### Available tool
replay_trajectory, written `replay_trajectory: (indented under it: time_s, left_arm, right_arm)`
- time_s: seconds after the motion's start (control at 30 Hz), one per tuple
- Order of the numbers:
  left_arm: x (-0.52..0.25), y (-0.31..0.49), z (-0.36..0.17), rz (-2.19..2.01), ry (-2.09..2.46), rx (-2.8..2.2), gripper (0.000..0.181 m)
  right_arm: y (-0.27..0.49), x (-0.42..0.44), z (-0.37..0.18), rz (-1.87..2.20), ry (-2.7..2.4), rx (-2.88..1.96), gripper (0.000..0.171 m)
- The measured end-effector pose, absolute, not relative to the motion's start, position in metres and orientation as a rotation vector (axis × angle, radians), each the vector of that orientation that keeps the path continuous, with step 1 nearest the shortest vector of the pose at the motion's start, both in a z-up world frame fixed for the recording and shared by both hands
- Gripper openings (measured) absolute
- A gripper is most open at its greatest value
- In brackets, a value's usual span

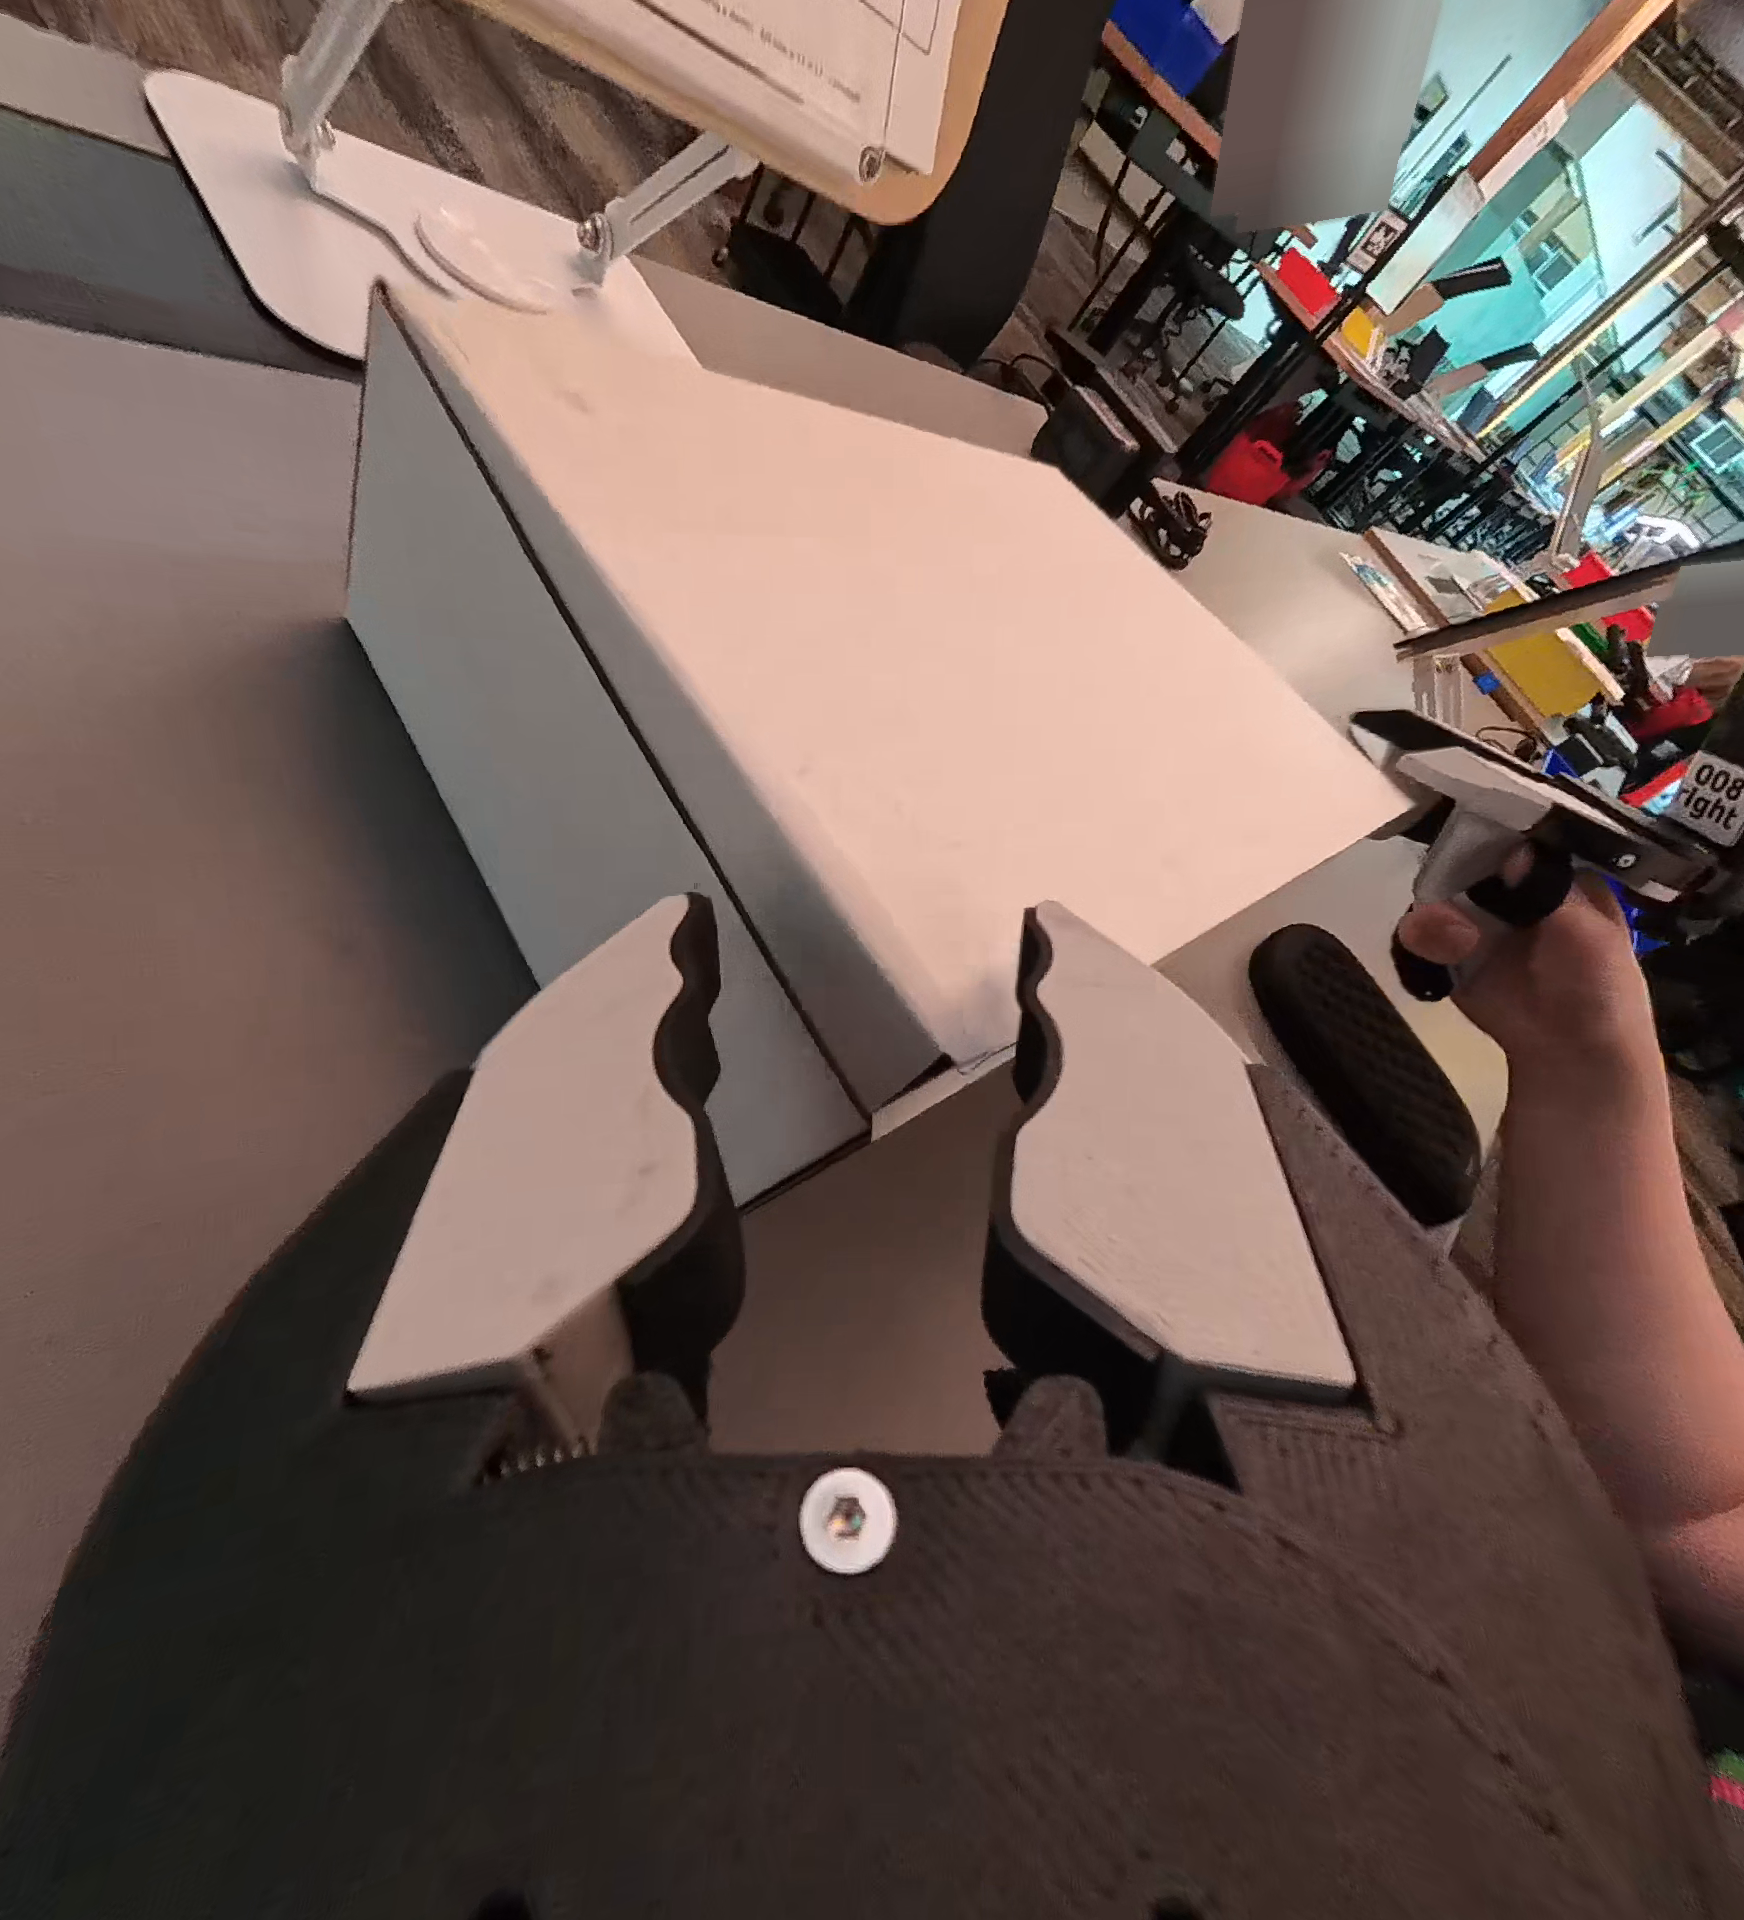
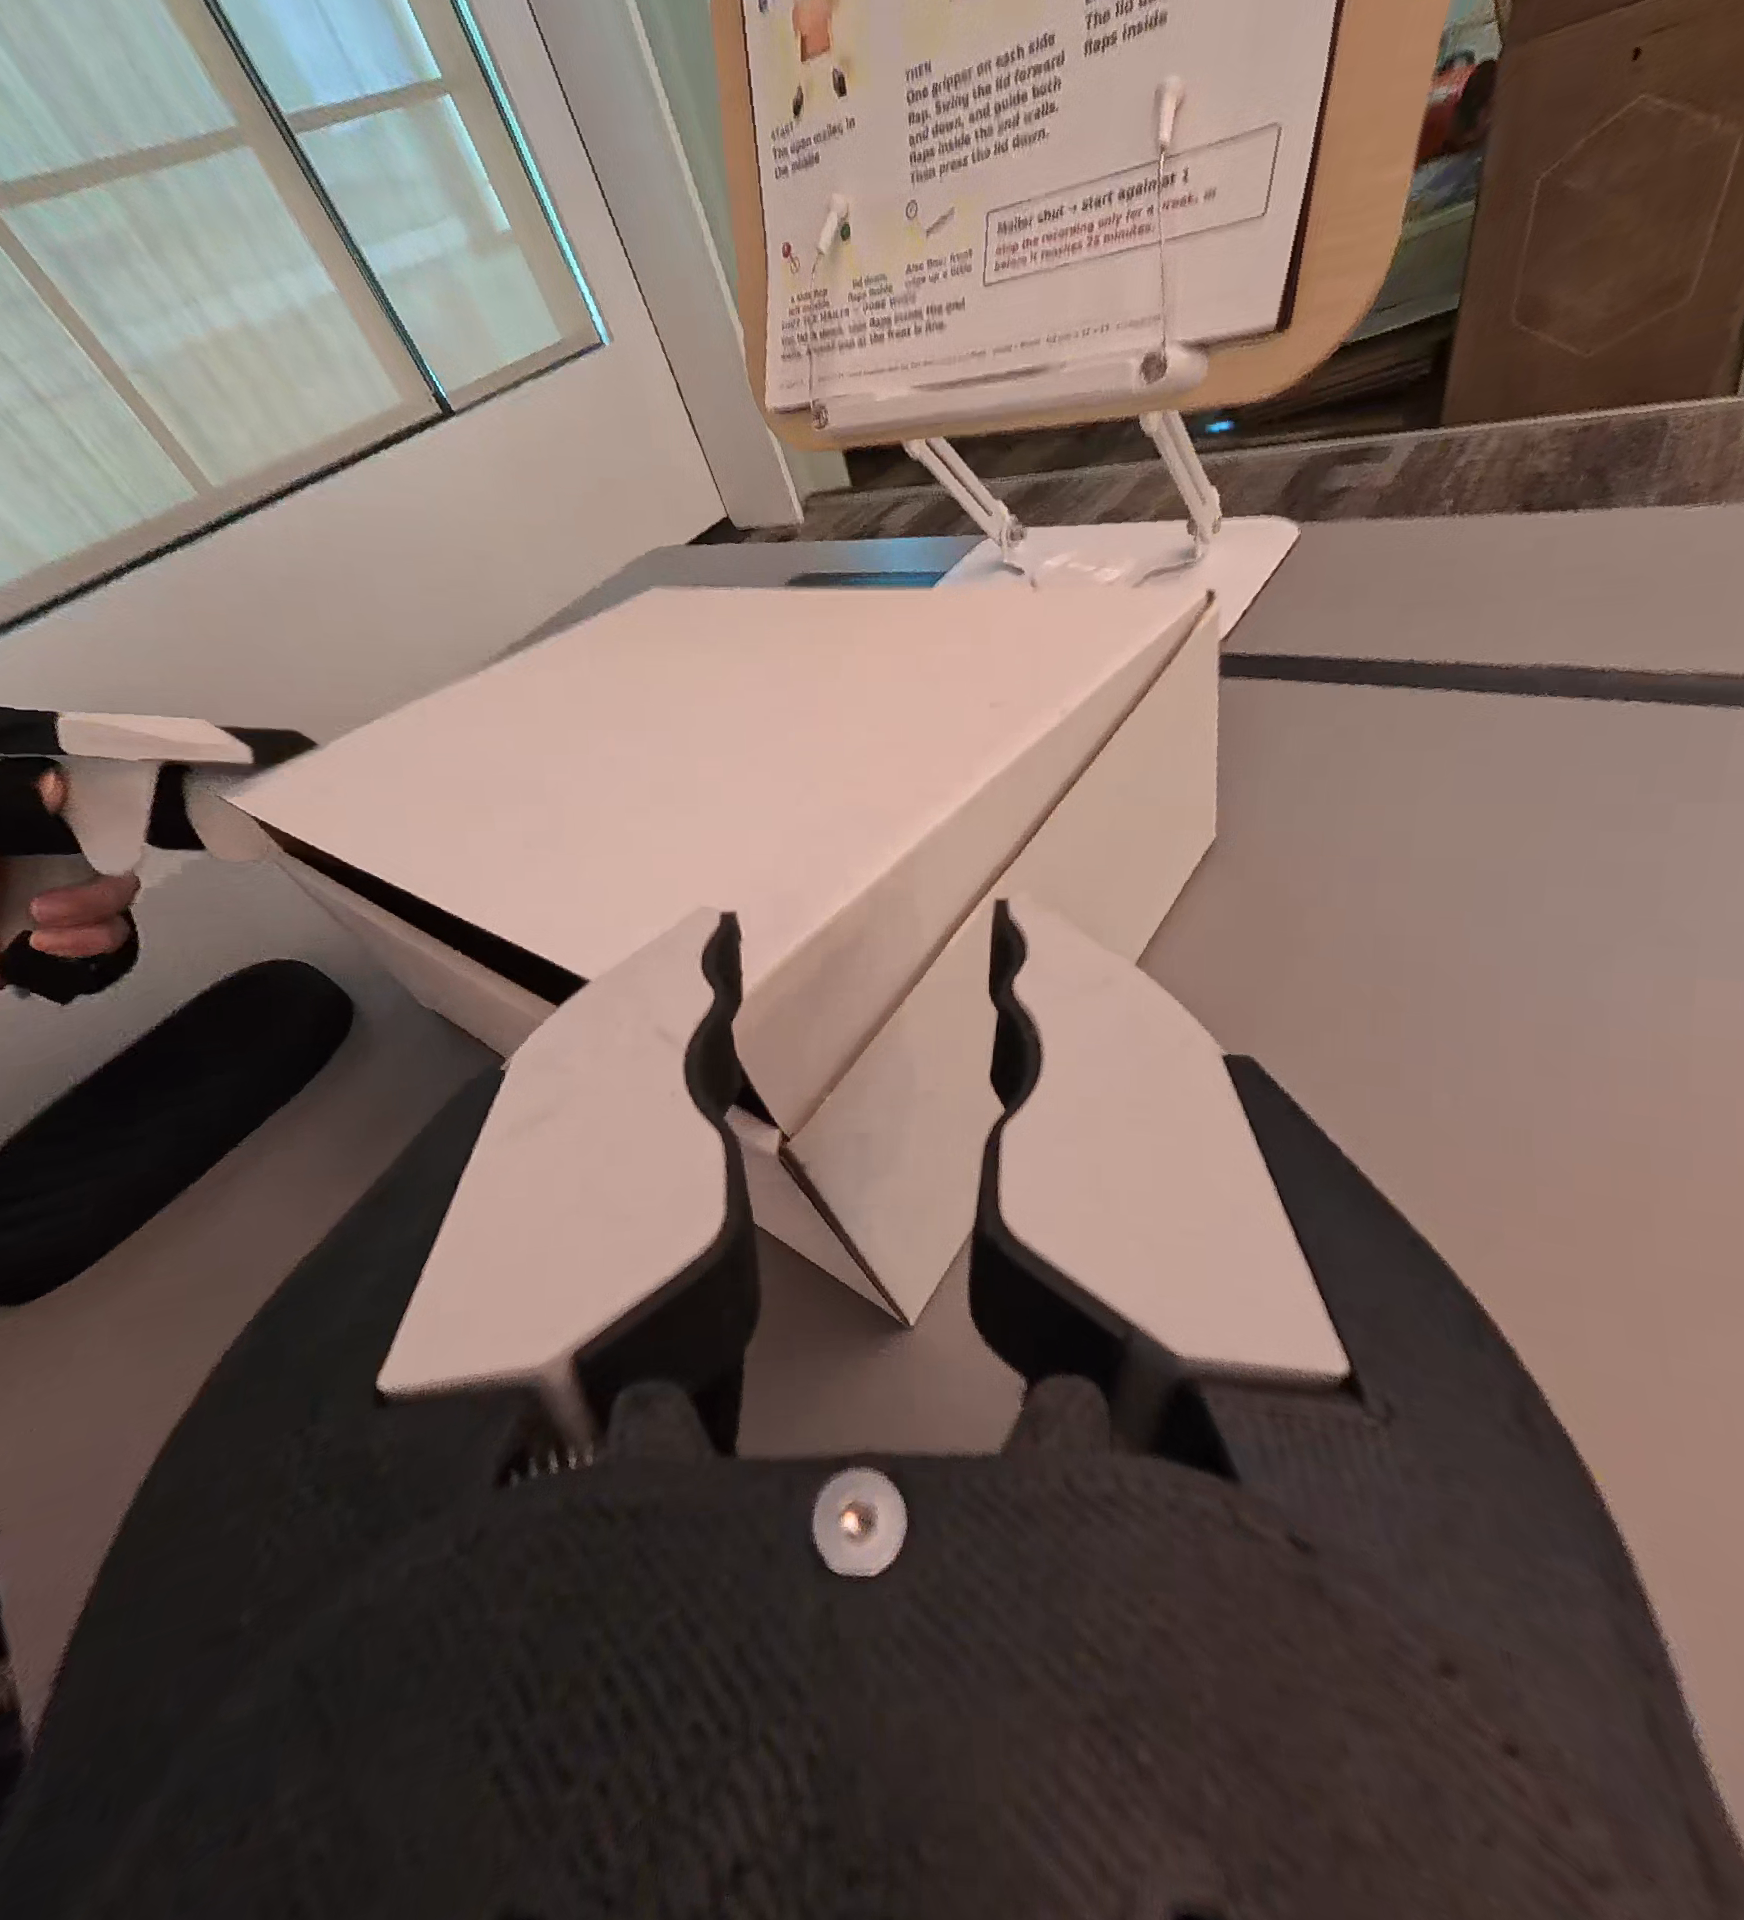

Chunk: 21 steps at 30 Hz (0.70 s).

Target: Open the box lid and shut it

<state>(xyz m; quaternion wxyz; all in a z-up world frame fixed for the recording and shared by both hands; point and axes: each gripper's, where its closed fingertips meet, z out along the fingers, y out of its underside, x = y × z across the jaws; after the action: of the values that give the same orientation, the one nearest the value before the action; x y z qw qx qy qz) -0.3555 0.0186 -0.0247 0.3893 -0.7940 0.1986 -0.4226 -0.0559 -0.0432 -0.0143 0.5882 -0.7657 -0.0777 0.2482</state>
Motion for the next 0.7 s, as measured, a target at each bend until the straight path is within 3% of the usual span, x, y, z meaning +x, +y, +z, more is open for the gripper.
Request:
replay_trajectory:
  time_s: [0.17, 0.4, 0.53, 0.6, 0.7]
  left_arm:
    - [-0.356, 0.031, 0.003, -1.081, 0.592, -1.982, 0.055]
    - [-0.328, 0.006, 0.006, -1.267, 0.776, -1.939, 0.039]
    - [-0.322, -0.001, 0.021, -1.266, 0.880, -1.884, 0.017]
    - [-0.319, -0.001, 0.020, -1.214, 0.968, -1.911, 0.000]
    - [-0.318, 0.002, 0.018, -1.133, 1.059, -1.922, 0.000]
  right_arm:
    - [-0.050, -0.068, 0.029, 0.678, -0.347, -1.663, 0.039]
    - [-0.058, -0.085, 0.005, 0.611, -0.550, -1.757, 0.022]
    - [-0.062, -0.079, 0.016, 0.615, -0.590, -1.760, 0.001]
    - [-0.059, -0.079, 0.016, 0.589, -0.640, -1.794, 0.000]
    - [-0.055, -0.085, 0.004, 0.545, -0.735, -1.874, 0.001]
